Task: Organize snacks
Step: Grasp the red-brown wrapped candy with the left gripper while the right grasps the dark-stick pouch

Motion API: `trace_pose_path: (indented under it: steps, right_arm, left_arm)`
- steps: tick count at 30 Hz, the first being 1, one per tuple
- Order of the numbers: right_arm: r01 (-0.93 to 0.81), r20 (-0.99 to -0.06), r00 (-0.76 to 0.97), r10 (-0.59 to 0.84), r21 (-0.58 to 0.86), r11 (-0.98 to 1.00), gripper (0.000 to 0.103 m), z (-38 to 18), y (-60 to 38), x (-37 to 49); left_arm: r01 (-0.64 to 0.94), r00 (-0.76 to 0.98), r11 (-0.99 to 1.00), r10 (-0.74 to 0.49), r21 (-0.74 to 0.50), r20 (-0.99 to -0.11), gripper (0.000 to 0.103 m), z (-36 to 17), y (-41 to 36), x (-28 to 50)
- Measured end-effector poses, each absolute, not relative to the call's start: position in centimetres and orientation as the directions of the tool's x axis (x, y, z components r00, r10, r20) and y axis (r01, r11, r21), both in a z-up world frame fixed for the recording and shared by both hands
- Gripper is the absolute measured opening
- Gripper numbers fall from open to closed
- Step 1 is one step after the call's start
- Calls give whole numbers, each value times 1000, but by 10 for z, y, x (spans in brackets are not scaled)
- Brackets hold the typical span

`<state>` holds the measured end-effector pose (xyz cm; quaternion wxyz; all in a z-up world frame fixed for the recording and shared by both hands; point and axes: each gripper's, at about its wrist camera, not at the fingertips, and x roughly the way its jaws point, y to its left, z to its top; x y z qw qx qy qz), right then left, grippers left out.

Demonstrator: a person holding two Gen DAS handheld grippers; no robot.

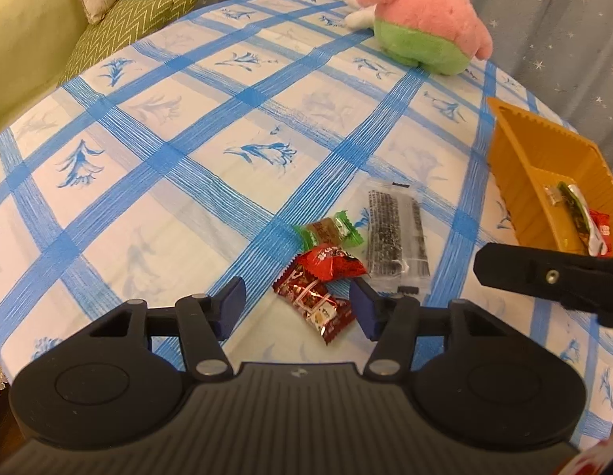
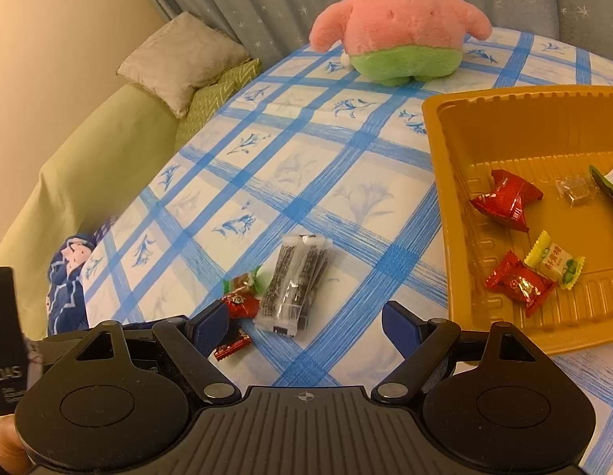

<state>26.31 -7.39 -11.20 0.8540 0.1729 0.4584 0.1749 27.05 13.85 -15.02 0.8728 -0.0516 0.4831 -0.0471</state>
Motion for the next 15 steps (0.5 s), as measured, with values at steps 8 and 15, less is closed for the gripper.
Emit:
trace_pose_path:
  steps: [8,15]
  right_arm:
    - [-146,-722,514,464,459,876,84,-115,-71,269]
    - [-158,-725,506,468,455,876,84,-117,-66,272]
  left_arm:
    - [43,533,990,-137,-136,-835,40,-154,145,273]
    - [79,534,992,-129,-103,-836,19,-154,154,267]
